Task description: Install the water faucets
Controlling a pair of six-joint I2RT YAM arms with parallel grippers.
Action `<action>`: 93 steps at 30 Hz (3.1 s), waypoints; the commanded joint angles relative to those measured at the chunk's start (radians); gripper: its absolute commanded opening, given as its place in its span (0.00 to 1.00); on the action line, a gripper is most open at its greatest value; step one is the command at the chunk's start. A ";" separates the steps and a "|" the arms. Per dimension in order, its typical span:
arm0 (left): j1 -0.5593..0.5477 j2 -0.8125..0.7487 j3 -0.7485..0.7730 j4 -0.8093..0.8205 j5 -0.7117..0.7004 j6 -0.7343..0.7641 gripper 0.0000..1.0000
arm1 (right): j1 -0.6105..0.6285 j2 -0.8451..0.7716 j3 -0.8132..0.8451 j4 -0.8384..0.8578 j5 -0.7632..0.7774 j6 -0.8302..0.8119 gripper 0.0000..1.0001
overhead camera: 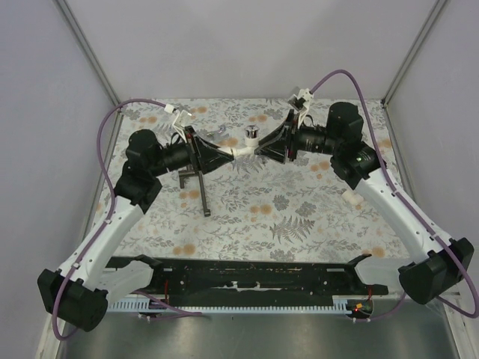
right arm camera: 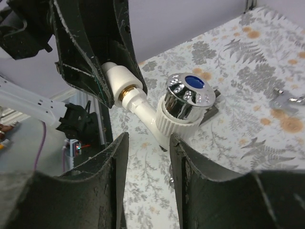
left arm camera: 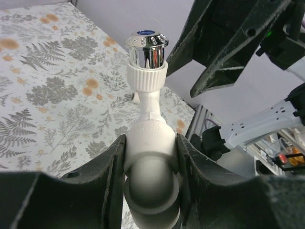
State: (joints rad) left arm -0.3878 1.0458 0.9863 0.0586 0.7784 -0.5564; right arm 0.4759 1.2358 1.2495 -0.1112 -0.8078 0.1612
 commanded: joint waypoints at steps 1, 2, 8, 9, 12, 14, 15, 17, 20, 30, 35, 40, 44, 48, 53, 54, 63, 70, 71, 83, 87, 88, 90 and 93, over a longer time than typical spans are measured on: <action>-0.016 -0.069 -0.014 0.173 0.159 0.114 0.02 | 0.004 0.079 0.057 -0.068 0.013 0.196 0.47; -0.014 -0.081 -0.018 0.191 0.176 0.124 0.02 | 0.003 0.088 0.056 -0.083 0.021 0.219 0.47; -0.014 -0.104 -0.032 0.219 0.200 0.181 0.02 | -0.031 0.134 0.050 -0.169 0.030 0.302 0.48; -0.014 -0.101 -0.035 0.205 0.181 0.176 0.02 | -0.037 0.131 0.050 -0.171 0.029 0.302 0.49; -0.014 -0.093 -0.032 0.147 0.099 0.156 0.02 | -0.046 0.100 0.053 -0.171 0.038 0.243 0.57; -0.016 -0.089 -0.028 0.092 0.039 0.148 0.02 | -0.049 0.059 0.053 -0.171 0.044 0.164 0.65; -0.014 -0.086 -0.028 0.081 0.021 0.144 0.02 | -0.048 0.044 0.051 -0.174 0.042 0.118 0.69; -0.016 -0.087 -0.044 0.102 -0.004 0.118 0.02 | -0.049 0.015 0.041 -0.173 0.041 0.054 0.74; -0.014 -0.086 -0.063 0.150 -0.056 0.037 0.02 | -0.049 -0.031 0.007 -0.142 0.021 -0.038 0.79; -0.014 -0.029 -0.048 0.093 -0.294 -0.312 0.02 | -0.042 -0.179 -0.202 0.083 0.004 -0.390 0.90; -0.013 -0.015 -0.015 0.049 -0.335 -0.439 0.02 | 0.007 -0.182 -0.245 0.114 0.067 -0.540 0.92; -0.013 -0.013 -0.009 0.047 -0.341 -0.513 0.02 | 0.102 -0.165 -0.252 0.068 0.221 -0.680 0.92; -0.014 -0.012 -0.009 0.046 -0.332 -0.543 0.02 | 0.154 -0.145 -0.263 0.097 0.320 -0.747 0.91; -0.013 -0.012 -0.008 0.058 -0.315 -0.565 0.02 | 0.170 -0.124 -0.271 0.102 0.401 -0.770 0.91; -0.014 -0.006 0.000 0.069 -0.300 -0.574 0.02 | 0.179 -0.104 -0.300 0.221 0.472 -0.760 0.82; -0.013 -0.006 0.002 0.069 -0.295 -0.574 0.02 | 0.179 -0.104 -0.302 0.237 0.472 -0.737 0.79; -0.014 0.000 0.006 0.064 -0.271 -0.525 0.02 | 0.181 -0.099 -0.226 0.173 0.400 -0.574 0.35; -0.014 -0.024 0.025 0.044 -0.170 -0.073 0.02 | 0.176 -0.053 -0.090 -0.010 0.323 -0.312 0.12; -0.016 -0.036 0.020 0.031 -0.147 0.029 0.02 | 0.171 -0.042 -0.063 -0.046 0.303 -0.277 0.12; -0.014 -0.196 -0.072 -0.201 0.165 0.794 0.02 | -0.002 0.157 0.114 -0.266 -0.111 0.181 0.20; -0.016 -0.196 -0.119 -0.084 -0.014 0.615 0.02 | -0.029 0.131 0.119 -0.275 -0.099 0.123 0.55; -0.016 -0.196 -0.129 -0.065 -0.093 0.534 0.02 | -0.042 0.117 0.114 -0.275 -0.085 0.095 0.62; -0.014 -0.187 -0.133 -0.020 -0.273 0.411 0.02 | -0.057 0.082 0.096 -0.274 -0.033 0.048 0.88; -0.014 -0.155 -0.104 -0.054 -0.473 0.221 0.02 | -0.062 0.028 0.055 -0.266 0.042 -0.031 0.98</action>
State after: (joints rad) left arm -0.4042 0.8688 0.8494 -0.0669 0.6178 -0.0540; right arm 0.4198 1.3624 1.3079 -0.4080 -0.8379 0.2287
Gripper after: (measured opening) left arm 0.460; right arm 0.961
